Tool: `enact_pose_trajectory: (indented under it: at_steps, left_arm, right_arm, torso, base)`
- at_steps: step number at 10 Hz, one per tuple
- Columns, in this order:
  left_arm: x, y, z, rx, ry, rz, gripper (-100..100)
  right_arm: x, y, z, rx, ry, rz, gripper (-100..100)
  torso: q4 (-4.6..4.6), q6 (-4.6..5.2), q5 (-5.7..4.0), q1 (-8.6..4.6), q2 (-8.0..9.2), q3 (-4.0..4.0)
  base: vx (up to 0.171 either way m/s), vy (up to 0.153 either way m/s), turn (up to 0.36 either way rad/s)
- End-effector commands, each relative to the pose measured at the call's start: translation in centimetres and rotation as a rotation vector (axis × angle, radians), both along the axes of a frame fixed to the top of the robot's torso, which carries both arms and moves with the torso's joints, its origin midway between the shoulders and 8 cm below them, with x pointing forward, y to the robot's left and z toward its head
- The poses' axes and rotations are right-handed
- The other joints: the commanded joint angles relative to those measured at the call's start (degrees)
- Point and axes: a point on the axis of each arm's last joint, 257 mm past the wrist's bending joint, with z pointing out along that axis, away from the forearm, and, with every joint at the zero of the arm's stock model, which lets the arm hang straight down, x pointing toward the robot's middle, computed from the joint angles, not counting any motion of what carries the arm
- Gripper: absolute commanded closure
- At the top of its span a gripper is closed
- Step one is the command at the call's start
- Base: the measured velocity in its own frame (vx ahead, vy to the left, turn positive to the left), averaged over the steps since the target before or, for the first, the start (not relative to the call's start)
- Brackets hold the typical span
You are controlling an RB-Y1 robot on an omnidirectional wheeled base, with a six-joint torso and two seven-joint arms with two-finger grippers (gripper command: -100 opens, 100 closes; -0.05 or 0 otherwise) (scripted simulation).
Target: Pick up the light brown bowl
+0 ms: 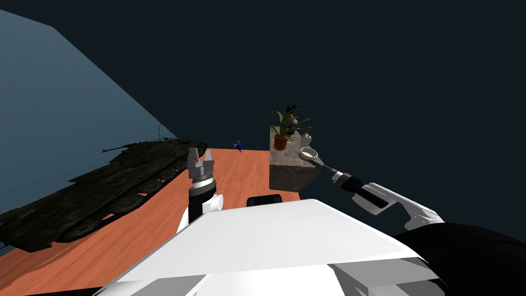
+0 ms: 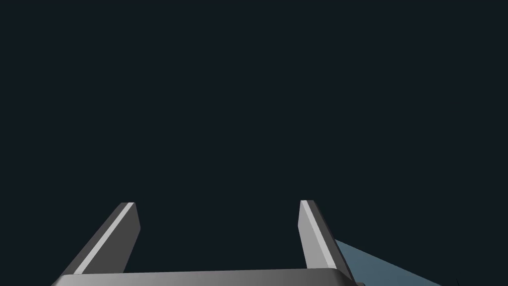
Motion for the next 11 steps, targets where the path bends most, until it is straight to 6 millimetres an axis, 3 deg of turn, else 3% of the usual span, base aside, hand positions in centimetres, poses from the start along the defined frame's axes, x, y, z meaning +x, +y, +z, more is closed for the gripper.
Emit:
enact_pose_trajectory:
  at_steps: [1, 4, 6, 9, 11]
  left_arm:
    - [0.0, 0.0, 0.0, 0.000, 0.000, 0.000, 0]
    - [0.0, 0.0, 0.0, 0.000, 0.000, 0.000, 0]
    - [0.0, 0.0, 0.0, 0.000, 0.000, 0.000, 0]
    - [0.0, 0.0, 0.0, 0.000, 0.000, 0.000, 0]
    - [0.0, 0.0, 0.0, 0.000, 0.000, 0.000, 0]
  right_arm:
    - [0.1, -0.2, -0.1, -0.025, 0.011, 0.015, -100]
    - [-1.0, -2.5, -1.9, -0.101, 0.103, 0.036, -100]
    - [-0.7, -2.6, -1.5, -0.135, 0.112, 0.061, -100]
    - [-2.0, -4.9, -3.1, -0.208, 0.204, 0.083, -100]
    - [-1.6, -5.0, -2.5, -0.243, 0.212, 0.108, -100]
  torso:
    - [0.00, 0.00, 0.00, 0.00, 0.00, 0.00]
    - [-0.01, -0.01, -0.01, -0.03, -0.03, -0.02]
    - [0.00, 0.01, -0.01, -0.04, -0.02, -0.01]
    - [0.00, 0.00, -0.02, -0.07, -0.02, -0.01]
    - [-0.01, 0.00, -0.02, -0.08, -0.05, -0.03]
  base:
    - [0.003, 0.019, -0.034]
    - [0.010, 0.037, 0.165]
    - [0.008, 0.020, 0.028]
    - [0.014, 0.024, 0.145]
    - [0.011, 0.014, 0.053]
